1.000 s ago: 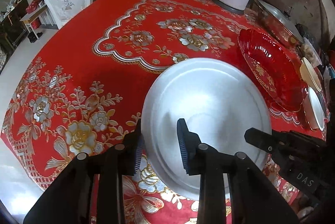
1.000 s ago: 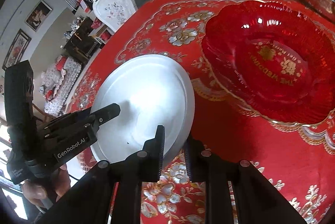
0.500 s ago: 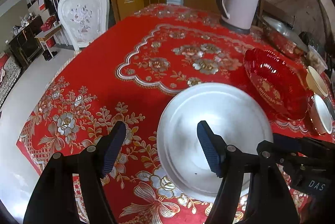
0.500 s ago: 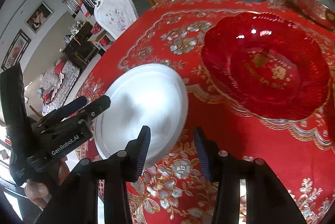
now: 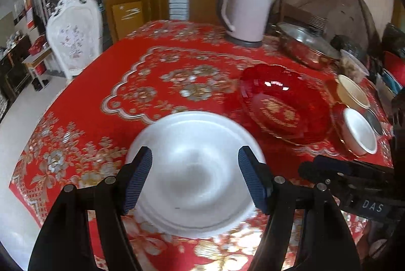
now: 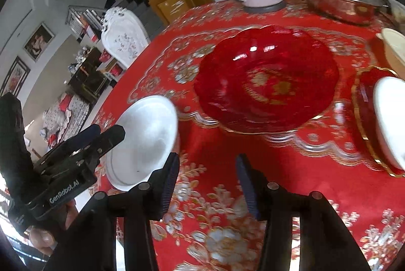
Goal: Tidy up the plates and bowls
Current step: 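Lower the white bowl onto the tablecloth and open both tools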
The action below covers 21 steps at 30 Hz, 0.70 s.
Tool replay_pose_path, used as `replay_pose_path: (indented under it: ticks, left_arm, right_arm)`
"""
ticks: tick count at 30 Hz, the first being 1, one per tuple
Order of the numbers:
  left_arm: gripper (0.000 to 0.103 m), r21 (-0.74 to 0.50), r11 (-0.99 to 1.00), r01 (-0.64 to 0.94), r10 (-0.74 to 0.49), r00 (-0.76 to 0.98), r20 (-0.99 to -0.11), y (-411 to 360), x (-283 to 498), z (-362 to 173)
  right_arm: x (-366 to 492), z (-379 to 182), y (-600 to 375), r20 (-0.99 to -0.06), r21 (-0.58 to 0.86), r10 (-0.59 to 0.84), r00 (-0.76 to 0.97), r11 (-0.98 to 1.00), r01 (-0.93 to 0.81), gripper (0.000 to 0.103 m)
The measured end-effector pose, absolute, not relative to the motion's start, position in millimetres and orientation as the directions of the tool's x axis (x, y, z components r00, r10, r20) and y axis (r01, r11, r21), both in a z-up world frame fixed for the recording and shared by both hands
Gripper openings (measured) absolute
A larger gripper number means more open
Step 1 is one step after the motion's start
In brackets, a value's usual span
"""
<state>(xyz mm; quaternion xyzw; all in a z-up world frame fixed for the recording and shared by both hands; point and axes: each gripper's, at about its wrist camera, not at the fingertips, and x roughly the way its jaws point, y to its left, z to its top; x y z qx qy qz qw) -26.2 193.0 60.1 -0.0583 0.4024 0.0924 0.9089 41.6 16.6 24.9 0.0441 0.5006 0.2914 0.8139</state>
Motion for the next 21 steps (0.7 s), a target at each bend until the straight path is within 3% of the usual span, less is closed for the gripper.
replay_pose_path:
  ticks: [8,21]
  left_arm:
    - [0.07,-0.032,0.991,-0.132,0.069,0.688,-0.723,141.8,-19.8,67.1]
    - [0.072,-0.024,1.0,-0.018,-0.005,0.698,-0.716,70.5,-4.5,65.4]
  right_arm:
    - [35.8,41.7,-27.0,-0.773,0.313,0.462,0.434,0.874,-0.372,0.064]
    - [33.7,48.5,-94.0,-0.761,0.29,0.387,0.52,0.921,-0.26,0.065]
